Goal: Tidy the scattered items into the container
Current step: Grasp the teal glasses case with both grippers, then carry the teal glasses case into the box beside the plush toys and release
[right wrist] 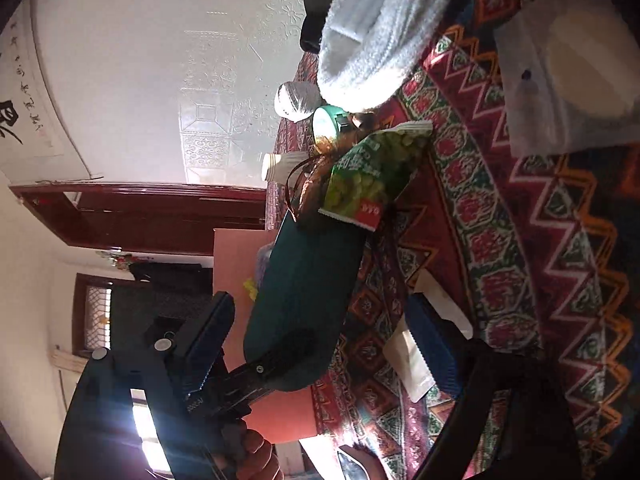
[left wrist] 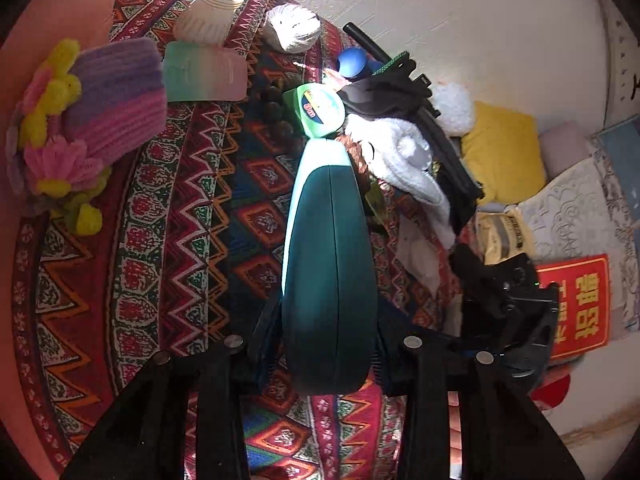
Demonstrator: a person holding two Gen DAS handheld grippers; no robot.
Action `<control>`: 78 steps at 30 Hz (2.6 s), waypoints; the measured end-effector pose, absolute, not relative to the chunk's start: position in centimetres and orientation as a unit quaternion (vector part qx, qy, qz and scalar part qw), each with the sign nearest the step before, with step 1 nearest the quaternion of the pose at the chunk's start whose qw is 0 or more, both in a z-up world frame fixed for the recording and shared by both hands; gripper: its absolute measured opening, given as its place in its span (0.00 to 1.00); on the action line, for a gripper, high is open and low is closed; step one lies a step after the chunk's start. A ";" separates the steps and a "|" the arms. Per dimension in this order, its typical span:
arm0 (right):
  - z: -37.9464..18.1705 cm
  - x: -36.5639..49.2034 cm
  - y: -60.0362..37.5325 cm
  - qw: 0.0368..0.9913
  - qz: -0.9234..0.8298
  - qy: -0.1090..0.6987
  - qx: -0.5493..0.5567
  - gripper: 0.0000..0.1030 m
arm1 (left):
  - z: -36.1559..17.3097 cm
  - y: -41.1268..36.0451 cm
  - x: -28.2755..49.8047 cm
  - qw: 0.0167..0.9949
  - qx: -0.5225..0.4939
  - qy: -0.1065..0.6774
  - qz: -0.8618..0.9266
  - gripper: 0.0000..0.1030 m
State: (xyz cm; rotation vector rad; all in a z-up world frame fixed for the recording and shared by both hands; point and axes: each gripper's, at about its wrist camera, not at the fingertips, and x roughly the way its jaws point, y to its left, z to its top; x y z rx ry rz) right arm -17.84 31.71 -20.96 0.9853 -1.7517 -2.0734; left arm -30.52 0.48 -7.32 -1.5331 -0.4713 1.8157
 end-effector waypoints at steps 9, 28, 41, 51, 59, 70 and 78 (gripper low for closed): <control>-22.2 -17.5 31.6 0.136 -0.686 -0.644 0.311 0.90 | -7.0 0.0 -30.2 0.415 -0.600 -0.279 0.624 0.33; -18.1 -15.1 32.2 0.132 -0.710 -0.667 0.184 0.44 | -2.9 -0.6 -29.2 0.498 -0.547 -0.345 0.578 0.30; -5.3 -23.3 21.0 0.239 -0.774 -0.543 0.222 0.36 | 7.1 -19.7 -29.3 0.347 -0.426 -0.306 0.778 0.63; -3.4 -31.6 5.8 0.231 -0.829 -0.269 0.433 0.36 | 5.5 -30.6 -30.9 0.232 -0.407 -0.368 0.804 0.68; -2.1 -34.8 3.4 0.046 -0.923 -0.043 0.380 0.83 | 4.8 -28.3 -32.0 0.215 -0.429 -0.330 0.813 0.69; -3.2 -21.8 18.3 -0.005 -0.927 -0.244 0.285 0.90 | 5.6 -17.9 -31.1 0.243 -0.458 -0.204 0.831 0.74; -10.6 -15.4 28.9 -0.064 -0.881 -0.375 0.279 0.90 | 0.9 -4.3 -29.1 0.203 -0.503 -0.106 0.833 0.80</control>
